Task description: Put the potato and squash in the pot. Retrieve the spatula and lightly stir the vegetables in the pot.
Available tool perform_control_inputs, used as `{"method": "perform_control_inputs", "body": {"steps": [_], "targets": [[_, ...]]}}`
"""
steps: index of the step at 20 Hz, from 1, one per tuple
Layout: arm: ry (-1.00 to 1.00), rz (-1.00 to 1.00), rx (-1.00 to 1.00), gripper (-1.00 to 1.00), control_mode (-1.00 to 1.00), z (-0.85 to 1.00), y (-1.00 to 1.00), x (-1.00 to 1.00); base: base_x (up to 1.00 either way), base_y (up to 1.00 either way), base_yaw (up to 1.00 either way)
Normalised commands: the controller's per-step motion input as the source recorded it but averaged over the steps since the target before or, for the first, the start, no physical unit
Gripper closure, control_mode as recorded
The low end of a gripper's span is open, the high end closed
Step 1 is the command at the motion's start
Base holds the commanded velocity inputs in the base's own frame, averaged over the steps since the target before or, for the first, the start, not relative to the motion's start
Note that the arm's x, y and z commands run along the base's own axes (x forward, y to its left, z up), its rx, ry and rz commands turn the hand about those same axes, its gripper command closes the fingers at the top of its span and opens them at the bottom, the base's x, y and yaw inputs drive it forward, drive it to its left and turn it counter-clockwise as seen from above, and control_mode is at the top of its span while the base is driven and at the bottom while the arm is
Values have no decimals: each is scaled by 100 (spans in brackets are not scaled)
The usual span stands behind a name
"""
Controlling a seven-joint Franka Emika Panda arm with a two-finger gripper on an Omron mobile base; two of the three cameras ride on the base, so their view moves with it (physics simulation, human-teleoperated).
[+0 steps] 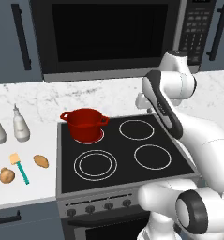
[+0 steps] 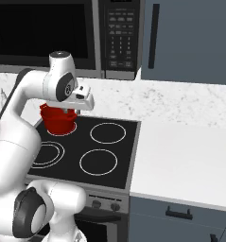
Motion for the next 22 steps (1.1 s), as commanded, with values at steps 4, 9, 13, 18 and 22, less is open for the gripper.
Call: {"method": "perform_control_inputs", "body": {"steps": [4, 9, 13, 18, 22], "targets": [[0, 0, -1, -100, -100, 0, 23, -7, 0, 0, 0], [0, 0, -8, -100, -100, 0, 78, -8, 0, 0, 0], [0, 0, -7, -100, -100, 0, 79, 0, 0, 0, 0], [0, -2, -2, -100, -100, 0, 46, -7, 0, 0, 0], [0, -5, 0, -100, -100, 0, 21, -19, 0, 0, 0]]}}
